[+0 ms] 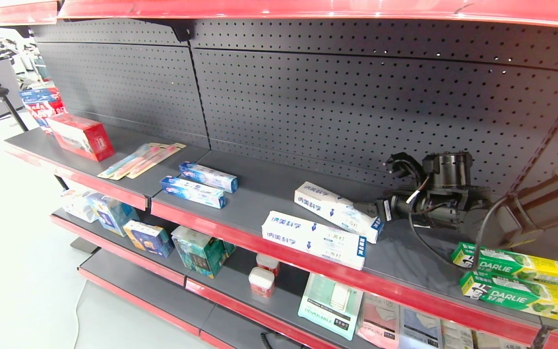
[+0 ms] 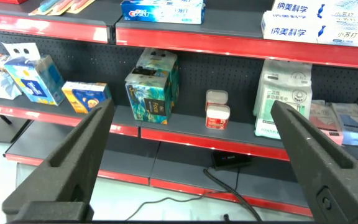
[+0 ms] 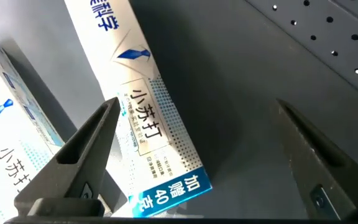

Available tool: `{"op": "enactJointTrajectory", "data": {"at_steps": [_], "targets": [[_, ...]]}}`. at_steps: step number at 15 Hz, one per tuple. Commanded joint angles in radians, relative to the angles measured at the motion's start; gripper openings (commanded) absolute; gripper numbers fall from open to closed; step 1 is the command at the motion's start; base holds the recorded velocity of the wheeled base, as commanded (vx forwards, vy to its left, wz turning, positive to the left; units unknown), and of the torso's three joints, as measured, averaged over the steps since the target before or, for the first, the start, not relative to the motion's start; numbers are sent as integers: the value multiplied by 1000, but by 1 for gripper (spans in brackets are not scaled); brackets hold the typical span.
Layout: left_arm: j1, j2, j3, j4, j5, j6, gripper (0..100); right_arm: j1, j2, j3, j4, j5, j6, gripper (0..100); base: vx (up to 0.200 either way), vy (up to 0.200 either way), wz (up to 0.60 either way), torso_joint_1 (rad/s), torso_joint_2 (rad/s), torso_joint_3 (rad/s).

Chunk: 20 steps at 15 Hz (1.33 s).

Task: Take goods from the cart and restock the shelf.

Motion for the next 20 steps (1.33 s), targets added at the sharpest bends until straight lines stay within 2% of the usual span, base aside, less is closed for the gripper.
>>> {"op": "enactJointTrajectory", "data": {"at_steps": [1, 20], "targets": [[0, 2, 0, 0, 1, 0, 100, -4, 9, -1, 0, 1, -1, 100, 0, 0, 0, 0, 0, 0], [0, 2, 0, 0, 1, 0, 100, -4, 24, -24, -3, -7, -1, 100, 0, 0, 0, 0, 0, 0]]}}
